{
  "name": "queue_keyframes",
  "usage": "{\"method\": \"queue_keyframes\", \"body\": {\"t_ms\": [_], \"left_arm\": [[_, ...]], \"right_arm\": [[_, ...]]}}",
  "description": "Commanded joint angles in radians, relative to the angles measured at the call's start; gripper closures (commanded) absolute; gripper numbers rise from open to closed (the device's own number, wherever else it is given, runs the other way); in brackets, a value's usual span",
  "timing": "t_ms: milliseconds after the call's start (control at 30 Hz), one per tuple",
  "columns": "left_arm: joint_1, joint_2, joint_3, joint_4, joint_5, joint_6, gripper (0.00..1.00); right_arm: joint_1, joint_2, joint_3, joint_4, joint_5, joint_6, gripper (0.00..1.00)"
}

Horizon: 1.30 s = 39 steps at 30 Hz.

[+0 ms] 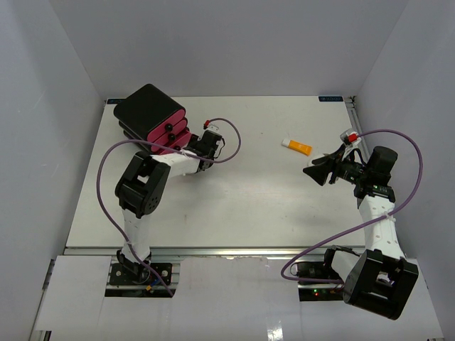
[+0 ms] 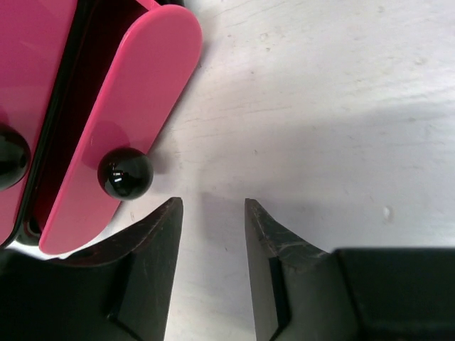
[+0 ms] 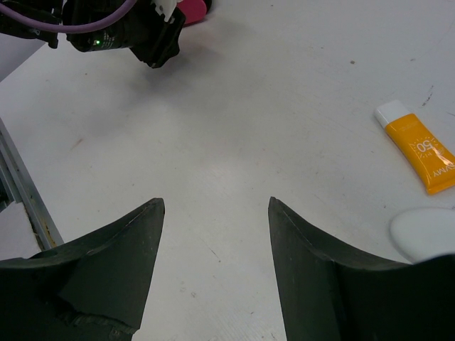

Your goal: Organize the makeup

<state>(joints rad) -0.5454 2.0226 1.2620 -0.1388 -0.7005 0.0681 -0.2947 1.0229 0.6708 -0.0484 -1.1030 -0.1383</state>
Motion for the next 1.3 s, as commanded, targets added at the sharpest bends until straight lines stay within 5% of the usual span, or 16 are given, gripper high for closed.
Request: {"method": "queue_keyframes", "body": {"t_ms": [0,100,233,1267], "left_arm": [[-0.025,-0.118,-0.027,0.013,-0.042,-0.007,0.40],[-0.024,-0.135,-0.053,0.055,-0.077,0.049,0.23],[-0.016,-0.123,-0.091,0.095,-0.124,0.096,0.21],[0.034,0.042,-0.022,0.206,-0.297,0.061,0.52]], "right_arm": [[-0.006,0.001,-0.007,0.036,-0.019,-0.001,0.33],[-0.006,0.000,-0.008,0.036,-0.019,-0.001,0.33],[-0.006,-0.001,-0.007,0.037,-0.021,-0.001,0.33],[-0.006,0.013,-0.011,0.036,-0.003,-0.007,0.33]]}}
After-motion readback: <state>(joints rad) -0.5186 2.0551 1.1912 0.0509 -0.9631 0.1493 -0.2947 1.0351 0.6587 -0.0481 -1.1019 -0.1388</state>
